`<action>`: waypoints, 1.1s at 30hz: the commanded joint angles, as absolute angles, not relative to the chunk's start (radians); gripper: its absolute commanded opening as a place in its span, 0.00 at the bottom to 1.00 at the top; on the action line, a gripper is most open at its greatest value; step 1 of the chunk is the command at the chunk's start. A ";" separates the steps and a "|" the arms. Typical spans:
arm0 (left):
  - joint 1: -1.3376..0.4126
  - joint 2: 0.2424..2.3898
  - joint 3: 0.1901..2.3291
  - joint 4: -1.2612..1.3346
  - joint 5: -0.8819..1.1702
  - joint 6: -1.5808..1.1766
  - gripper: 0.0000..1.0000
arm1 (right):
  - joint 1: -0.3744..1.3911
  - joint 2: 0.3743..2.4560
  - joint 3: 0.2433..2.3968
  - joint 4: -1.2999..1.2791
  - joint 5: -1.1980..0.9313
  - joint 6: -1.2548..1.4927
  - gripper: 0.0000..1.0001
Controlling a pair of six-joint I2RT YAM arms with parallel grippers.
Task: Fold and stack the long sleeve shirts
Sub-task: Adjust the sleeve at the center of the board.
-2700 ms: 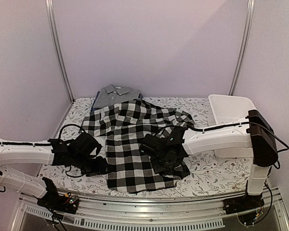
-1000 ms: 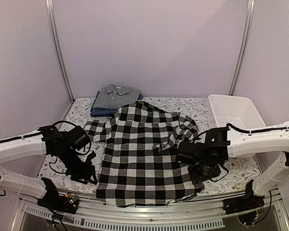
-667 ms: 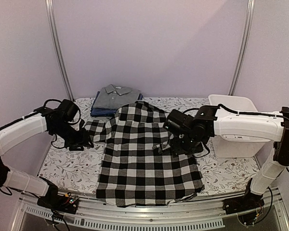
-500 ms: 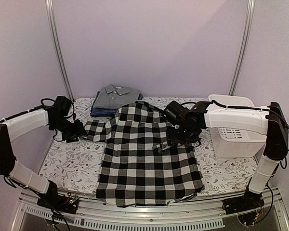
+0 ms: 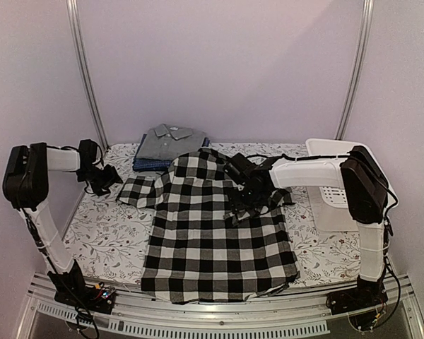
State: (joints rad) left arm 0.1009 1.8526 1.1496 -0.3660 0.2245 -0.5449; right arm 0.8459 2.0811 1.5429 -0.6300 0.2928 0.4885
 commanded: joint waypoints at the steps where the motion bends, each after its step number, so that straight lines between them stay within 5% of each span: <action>1: 0.095 1.914 1.175 -0.318 0.303 -0.530 0.67 | 0.843 2.089 1.499 -0.577 0.257 0.473 0.66; 7: 0.071 1.933 1.136 -0.282 0.368 -0.569 0.61 | 0.778 2.055 1.497 -0.579 0.271 0.463 0.22; 11: 0.059 1.926 1.106 -0.255 0.392 -0.590 0.47 | 0.699 2.018 1.527 -0.611 0.320 0.429 0.00; 15: 0.053 1.910 1.098 -0.251 0.396 -0.602 0.18 | 0.592 1.982 1.610 -0.654 0.430 0.380 0.00; 19: 0.054 1.880 1.105 -0.266 0.372 -0.603 0.00 | 0.481 2.008 1.780 -0.694 0.500 0.323 0.00; 27: 0.048 1.749 1.134 -0.317 0.238 -0.582 0.00 | 0.398 2.161 2.049 -0.731 0.617 0.241 0.00; 33: -0.081 1.627 1.190 -0.332 0.127 -0.482 0.00 | 0.384 2.186 2.068 -0.738 0.601 0.233 0.13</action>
